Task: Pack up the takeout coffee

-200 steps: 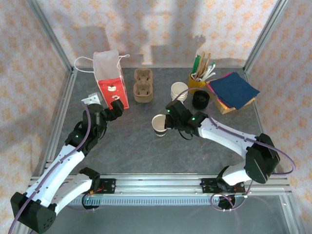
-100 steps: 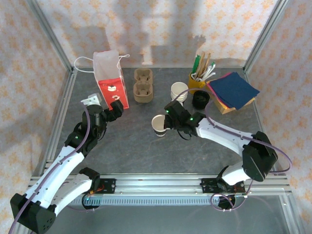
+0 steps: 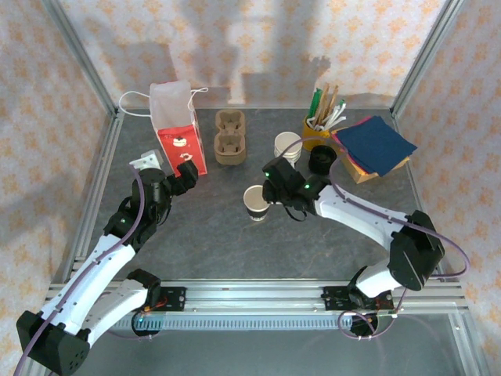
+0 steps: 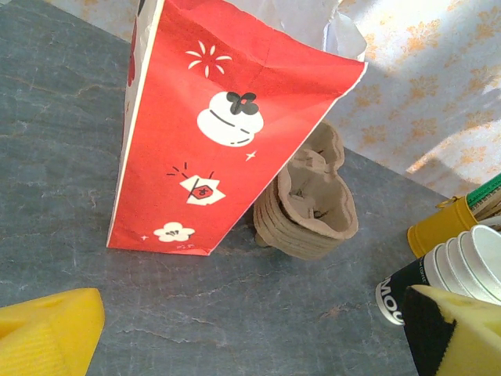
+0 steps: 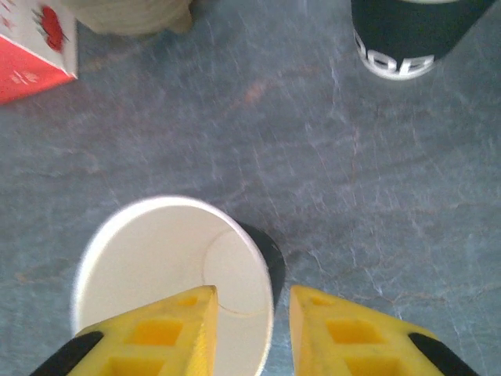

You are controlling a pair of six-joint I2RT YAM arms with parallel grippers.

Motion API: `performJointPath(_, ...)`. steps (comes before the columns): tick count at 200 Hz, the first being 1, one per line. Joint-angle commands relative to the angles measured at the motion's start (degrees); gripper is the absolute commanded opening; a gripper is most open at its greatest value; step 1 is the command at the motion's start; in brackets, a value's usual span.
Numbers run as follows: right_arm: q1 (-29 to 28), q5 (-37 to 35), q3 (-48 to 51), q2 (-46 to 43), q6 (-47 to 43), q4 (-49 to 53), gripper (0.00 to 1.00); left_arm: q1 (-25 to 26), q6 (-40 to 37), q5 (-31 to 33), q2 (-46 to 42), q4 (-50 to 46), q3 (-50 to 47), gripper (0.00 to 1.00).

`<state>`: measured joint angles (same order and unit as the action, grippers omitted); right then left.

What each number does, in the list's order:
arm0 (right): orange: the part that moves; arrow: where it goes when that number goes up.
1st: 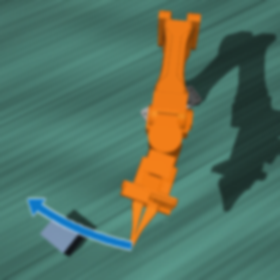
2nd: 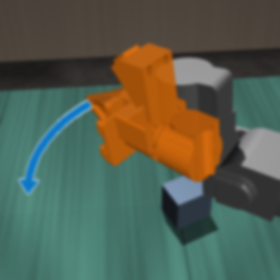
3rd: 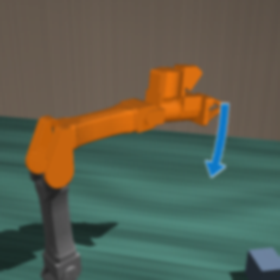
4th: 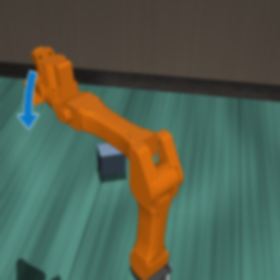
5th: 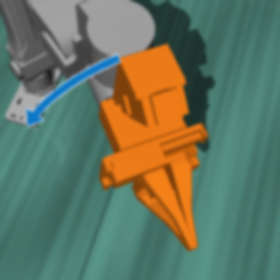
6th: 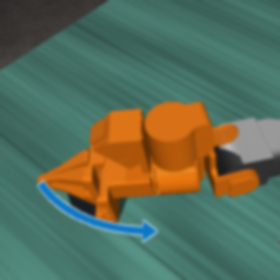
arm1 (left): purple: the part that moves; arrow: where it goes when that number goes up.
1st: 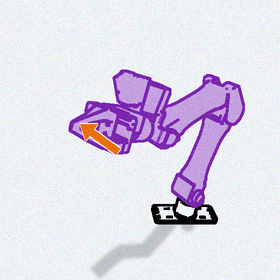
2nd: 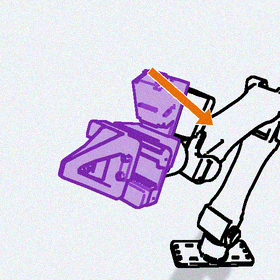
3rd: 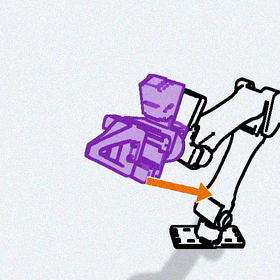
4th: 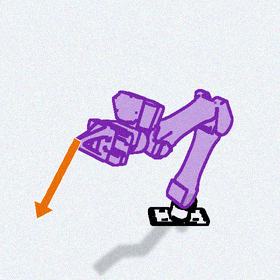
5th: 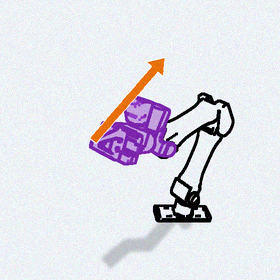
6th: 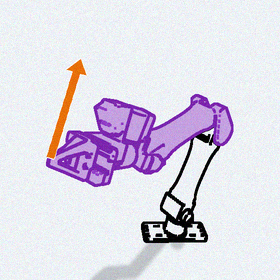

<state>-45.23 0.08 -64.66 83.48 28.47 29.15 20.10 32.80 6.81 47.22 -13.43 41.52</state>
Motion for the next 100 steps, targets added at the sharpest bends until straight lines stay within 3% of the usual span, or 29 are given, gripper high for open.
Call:
performJointPath(1,0.22,-4.65,-5.81,-3.20,-0.90,5.04,0.31,-0.32,0.18,0.61,-0.95,-0.01,0.56,0.99)
performJointPath(62,8.67,-7.42,-10.08,-7.63,-3.33,6.53,0.38,-0.32,0.15,-0.20,-0.79,0.34,1.41,0.99)
performJointPath(100,20.56,-5.14,-8.06,-10.00,-2.39,5.93,0.43,-0.32,0.31,-0.71,-0.64,0.41,1.72,0.99)
